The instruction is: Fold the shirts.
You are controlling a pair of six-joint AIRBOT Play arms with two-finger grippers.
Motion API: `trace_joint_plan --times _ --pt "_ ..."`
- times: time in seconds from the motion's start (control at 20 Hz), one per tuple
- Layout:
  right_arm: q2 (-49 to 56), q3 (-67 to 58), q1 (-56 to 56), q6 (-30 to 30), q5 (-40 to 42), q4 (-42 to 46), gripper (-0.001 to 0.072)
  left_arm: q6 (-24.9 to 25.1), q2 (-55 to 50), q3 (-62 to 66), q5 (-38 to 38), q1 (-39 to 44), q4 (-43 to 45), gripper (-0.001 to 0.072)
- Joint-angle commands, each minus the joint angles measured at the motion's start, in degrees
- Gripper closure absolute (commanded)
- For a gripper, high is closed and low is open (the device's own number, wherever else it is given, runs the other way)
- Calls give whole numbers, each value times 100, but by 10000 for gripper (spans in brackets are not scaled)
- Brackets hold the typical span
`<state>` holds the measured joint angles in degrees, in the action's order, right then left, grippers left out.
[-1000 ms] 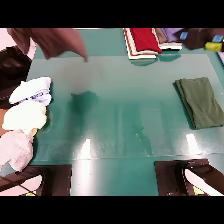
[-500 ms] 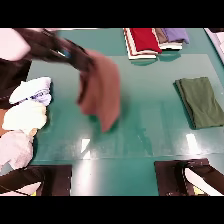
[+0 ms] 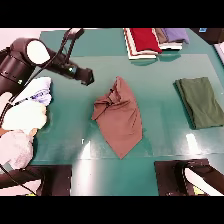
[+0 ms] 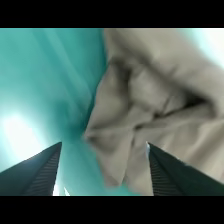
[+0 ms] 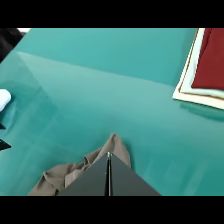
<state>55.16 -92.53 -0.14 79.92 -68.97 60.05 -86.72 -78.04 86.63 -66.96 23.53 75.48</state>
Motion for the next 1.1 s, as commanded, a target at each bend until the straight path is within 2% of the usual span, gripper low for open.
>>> trace_joint_plan --times 0.0,0.25,0.55,0.65,0.7,0.75,0.8,1.05 --pt "116 -2 -4 2 -197 -13 696 74 -17 -1217 31 -439 -667 84" --pt "496 -4 337 0 -240 -35 697 693 -236 -2999 1244 -422 -2168 85" --pt "887 -4 688 2 -146 -35 696 811 -726 -3060 1508 -422 -2754 87" --pt "973 -4 691 2 -103 -35 696 1075 -723 -3058 1552 -422 -2986 290" --pt "1012 -4 691 2 -92 -35 697 1080 -726 -3036 1547 -422 -2988 290" --pt "1058 -4 691 2 -81 -35 696 1084 -719 -3001 1539 -431 -2983 457" --pt "1110 -4 682 2 -59 -33 696 1165 -699 -2894 1480 -490 -2911 672" --pt "1650 9 649 4 -15 -4 697 1215 -87 -1755 1012 -1497 -2120 683"
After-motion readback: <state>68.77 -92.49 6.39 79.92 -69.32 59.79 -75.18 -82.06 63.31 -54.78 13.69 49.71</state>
